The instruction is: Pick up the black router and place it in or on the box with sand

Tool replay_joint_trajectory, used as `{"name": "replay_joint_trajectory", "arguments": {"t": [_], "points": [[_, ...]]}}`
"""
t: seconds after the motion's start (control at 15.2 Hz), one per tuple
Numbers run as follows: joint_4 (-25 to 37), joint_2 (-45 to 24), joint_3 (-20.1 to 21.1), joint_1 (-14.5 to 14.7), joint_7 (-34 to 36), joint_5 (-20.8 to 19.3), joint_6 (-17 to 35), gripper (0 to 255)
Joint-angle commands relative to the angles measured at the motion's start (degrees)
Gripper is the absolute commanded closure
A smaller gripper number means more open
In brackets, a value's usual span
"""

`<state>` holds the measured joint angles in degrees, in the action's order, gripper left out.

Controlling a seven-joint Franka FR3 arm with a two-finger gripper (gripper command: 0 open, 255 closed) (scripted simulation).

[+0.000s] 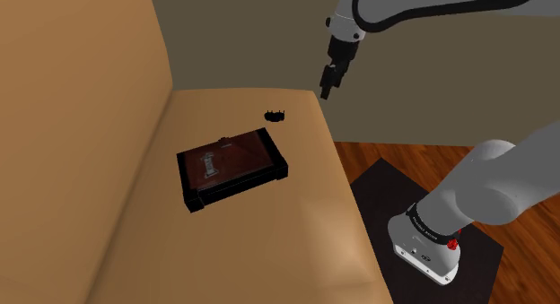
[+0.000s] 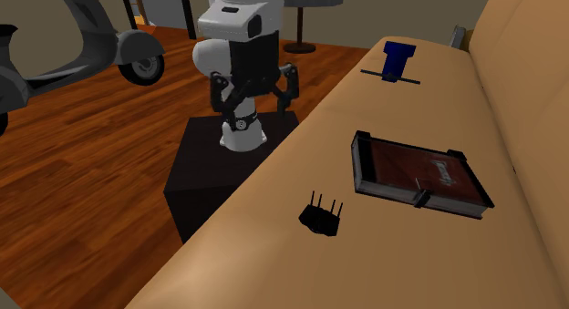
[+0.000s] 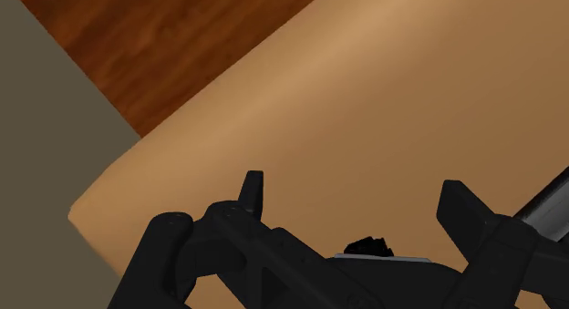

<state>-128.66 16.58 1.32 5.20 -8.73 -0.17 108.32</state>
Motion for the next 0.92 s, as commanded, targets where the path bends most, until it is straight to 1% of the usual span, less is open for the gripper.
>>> {"name": "replay_joint_trajectory", "arguments": {"t": [0.0, 0.33, 0.66, 0.73, 0.86], "points": [[2.4, -4.5, 0.6, 0.6, -0.5, 0.1, 1.8, 0], [9.3, -15.3, 2.0, 2.0, -1.7, -0.1, 4.7, 0], [17.7, -26.2, 3.4, 3.5, -2.6, -0.9, 6.2, 0], [18.8, -27.4, 3.5, 3.7, -2.7, -1.0, 6.2, 0], [17.7, -27.8, 3.5, 3.7, -2.6, -1.1, 7.7, 0]]}}
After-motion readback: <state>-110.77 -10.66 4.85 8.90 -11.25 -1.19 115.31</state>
